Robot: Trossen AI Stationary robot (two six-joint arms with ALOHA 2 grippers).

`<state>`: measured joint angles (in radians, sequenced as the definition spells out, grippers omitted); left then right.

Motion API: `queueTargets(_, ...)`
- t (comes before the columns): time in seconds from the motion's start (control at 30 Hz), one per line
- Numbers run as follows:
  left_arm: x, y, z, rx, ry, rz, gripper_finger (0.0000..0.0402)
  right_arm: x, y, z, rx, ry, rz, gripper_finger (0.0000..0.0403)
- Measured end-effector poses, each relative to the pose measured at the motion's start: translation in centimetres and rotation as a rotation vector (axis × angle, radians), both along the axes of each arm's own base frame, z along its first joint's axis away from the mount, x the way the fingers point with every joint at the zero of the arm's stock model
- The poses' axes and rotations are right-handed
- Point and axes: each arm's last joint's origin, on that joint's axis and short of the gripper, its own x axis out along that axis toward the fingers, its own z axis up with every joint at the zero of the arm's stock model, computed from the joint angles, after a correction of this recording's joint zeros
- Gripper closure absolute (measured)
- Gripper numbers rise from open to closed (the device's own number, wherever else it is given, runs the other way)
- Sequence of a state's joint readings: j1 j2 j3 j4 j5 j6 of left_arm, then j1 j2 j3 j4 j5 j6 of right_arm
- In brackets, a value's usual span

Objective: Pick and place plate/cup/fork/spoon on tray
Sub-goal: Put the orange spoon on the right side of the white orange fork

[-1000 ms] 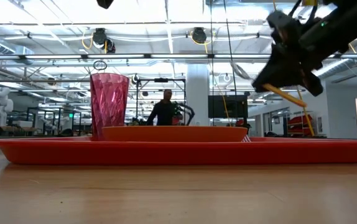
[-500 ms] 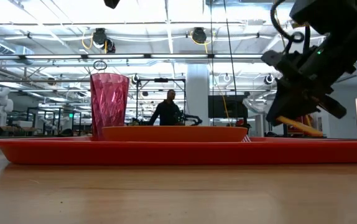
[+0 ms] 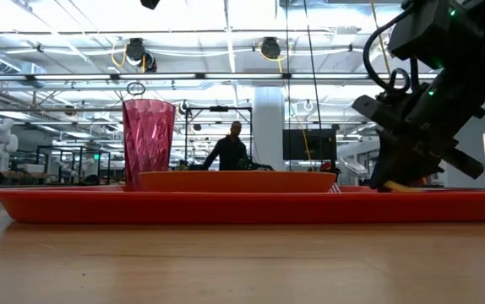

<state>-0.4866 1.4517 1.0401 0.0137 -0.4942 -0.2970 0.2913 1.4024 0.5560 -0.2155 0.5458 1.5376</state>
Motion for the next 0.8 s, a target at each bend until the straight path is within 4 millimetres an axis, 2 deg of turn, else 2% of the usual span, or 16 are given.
queueTargets(0.3,0.0,0.0,0.0,0.0,-0.001,0.0,0.0213,0.0,0.0,-0.7,0.0,0.035,-0.014,0.0361)
queueTargets(0.57,0.0,0.0,0.0,0.001,-0.002,-0.001,0.0213,0.0,-0.2,-1.1,0.016,0.058,-0.037,0.0333)
queueTargets(0.8,0.0,0.0,0.0,0.002,-0.002,0.0,0.0213,0.0,-0.2,-1.1,0.016,0.057,-0.041,0.0329)
